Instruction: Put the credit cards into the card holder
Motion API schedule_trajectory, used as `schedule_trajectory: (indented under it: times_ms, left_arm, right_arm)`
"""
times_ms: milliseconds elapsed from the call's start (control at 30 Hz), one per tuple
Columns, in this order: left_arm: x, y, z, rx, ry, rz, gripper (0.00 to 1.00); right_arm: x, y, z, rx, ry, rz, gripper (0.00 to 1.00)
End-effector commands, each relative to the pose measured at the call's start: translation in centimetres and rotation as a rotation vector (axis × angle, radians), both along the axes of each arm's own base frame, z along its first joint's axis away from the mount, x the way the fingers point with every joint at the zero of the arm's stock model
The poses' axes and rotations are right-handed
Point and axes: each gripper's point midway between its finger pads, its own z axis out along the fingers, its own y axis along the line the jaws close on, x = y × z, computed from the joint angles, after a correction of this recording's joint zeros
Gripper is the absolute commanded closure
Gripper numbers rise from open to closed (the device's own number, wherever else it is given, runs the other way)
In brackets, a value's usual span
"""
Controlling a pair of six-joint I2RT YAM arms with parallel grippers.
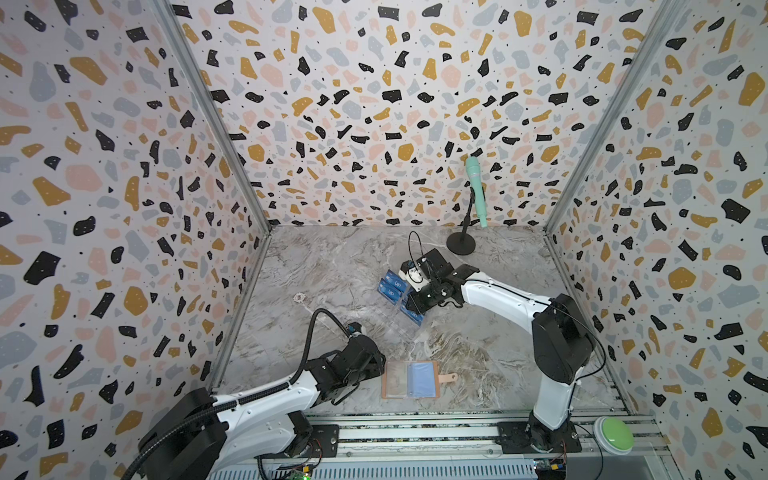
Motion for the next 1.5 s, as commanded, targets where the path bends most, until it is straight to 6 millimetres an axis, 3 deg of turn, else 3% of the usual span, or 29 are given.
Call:
schedule_trajectory:
  times_ms: [0, 533, 867, 1033, 1167, 1267, 1467]
  left_arm:
    - [0.7, -0.5, 1.0, -0.01, -0.029, -0.01, 0.52]
    - [0.6, -0.6, 0.8, -0.019, -0.019, -0.009, 0.51]
    - [1.2, -0.7, 2.3, -0.023, -0.048, 0.006, 0.52]
    - [0.8, -1.0, 2.7, -0.041, -0.047, -0.025, 0.54]
    - [0.4, -2.5, 3.9, -0.132, -0.064, -0.084, 0.57]
    - [0.0, -4.6, 4.8, -0.258, -0.07, -0.142, 0.61]
    - [-0.5, -6.8, 4.5, -0.31, -0.034, -0.226, 0.7]
  right_arm:
    - [0.1, 0.3, 0.8, -0.001, -0.013, 0.019, 0.84]
    - [1.0, 0.6, 3.4, 0.003, -0.078, 0.036, 1.0]
    - [0.3, -0.1, 7.9, 0.066, -0.128, 0.018, 1.0]
    - [-3.3, -1.0, 7.7, 0.176, -0.027, -0.013, 1.0]
    - [-8.1, -2.0, 4.4, 0.295, 0.161, -0.055, 1.0]
    - [-10.5, -3.2, 1.5, 0.303, 0.255, -0.097, 1.0]
    - [-14.3, -2.9, -0.9, 0.389, 0.391, -0.115, 1.0]
